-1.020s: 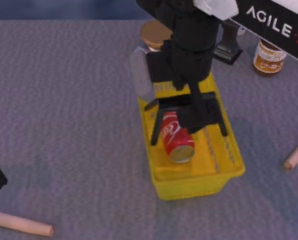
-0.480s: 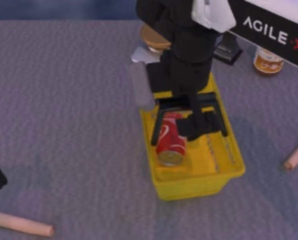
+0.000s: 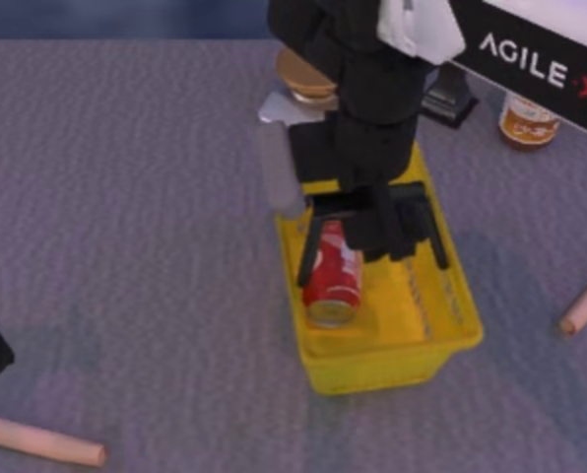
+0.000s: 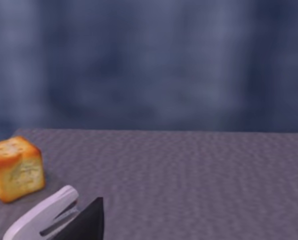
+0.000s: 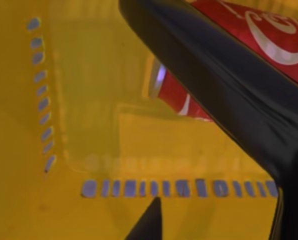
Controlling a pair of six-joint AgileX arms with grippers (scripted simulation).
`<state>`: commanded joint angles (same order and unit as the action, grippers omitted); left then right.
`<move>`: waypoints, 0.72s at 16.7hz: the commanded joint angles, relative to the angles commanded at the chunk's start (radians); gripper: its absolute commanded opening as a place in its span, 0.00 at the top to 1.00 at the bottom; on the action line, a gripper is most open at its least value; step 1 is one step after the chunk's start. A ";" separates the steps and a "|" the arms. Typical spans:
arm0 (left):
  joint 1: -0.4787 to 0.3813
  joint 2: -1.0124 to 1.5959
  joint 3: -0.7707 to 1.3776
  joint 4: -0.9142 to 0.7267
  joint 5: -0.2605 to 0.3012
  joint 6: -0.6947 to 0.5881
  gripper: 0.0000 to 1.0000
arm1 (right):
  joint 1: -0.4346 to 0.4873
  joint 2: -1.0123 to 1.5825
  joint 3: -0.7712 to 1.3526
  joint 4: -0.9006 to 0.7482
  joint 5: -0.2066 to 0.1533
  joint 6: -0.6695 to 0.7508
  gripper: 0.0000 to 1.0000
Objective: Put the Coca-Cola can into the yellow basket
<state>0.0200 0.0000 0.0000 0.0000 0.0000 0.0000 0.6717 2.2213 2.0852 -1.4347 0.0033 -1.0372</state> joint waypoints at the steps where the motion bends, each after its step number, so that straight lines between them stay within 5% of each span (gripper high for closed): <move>1: 0.000 0.000 0.000 0.000 0.000 0.000 0.00 | 0.000 0.000 0.000 0.000 0.000 0.000 0.60; 6: 0.000 0.000 0.000 0.000 0.000 0.000 0.00 | 0.000 0.000 0.000 0.000 0.000 0.000 0.98; 12: 0.000 0.000 0.000 0.000 0.000 0.000 0.00 | 0.000 0.000 0.000 0.000 0.000 0.000 1.00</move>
<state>0.0200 0.0000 0.0000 0.0000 0.0000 0.0000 0.6717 2.2213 2.0852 -1.4347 0.0033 -1.0372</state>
